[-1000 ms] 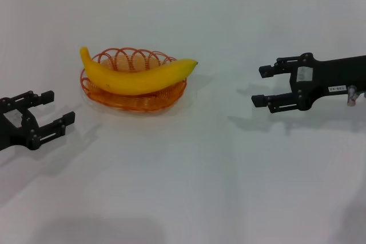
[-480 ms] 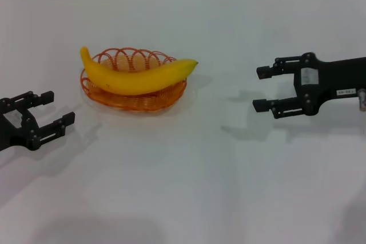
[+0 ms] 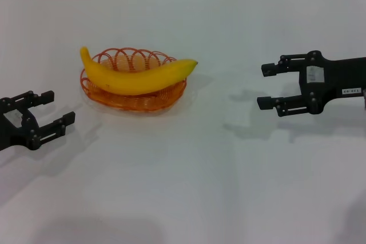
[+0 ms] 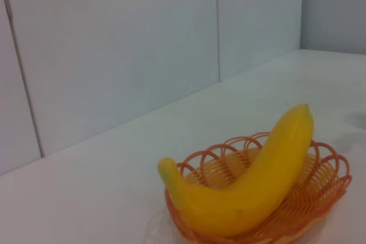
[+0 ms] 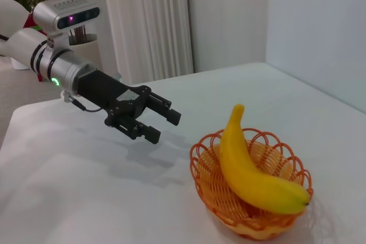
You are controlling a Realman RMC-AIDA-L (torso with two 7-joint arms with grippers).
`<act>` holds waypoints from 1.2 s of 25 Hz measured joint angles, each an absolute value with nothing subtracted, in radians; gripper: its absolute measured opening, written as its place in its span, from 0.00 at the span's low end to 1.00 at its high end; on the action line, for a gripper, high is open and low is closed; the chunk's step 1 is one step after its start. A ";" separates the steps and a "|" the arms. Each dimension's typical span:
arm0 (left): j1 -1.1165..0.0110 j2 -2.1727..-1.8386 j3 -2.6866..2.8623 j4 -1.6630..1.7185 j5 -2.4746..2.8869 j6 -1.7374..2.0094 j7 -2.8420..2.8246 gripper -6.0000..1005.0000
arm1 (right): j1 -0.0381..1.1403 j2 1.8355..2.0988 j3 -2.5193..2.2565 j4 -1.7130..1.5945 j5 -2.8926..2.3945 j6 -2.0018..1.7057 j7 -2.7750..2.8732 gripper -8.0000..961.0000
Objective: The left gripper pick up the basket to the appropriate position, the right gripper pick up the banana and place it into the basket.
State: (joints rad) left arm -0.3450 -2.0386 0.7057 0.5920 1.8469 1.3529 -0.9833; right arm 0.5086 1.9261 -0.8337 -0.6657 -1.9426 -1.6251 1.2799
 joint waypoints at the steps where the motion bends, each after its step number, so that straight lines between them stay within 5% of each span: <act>1: -0.345 -2.039 0.706 0.592 1.847 1.353 -0.983 0.68 | 0.508 1.926 -0.834 -0.666 -1.944 -1.625 1.280 0.80; 30: -0.345 -2.038 0.706 0.592 1.847 1.353 -0.983 0.68 | 0.504 1.925 -0.831 -0.666 -2.028 -1.609 1.289 0.80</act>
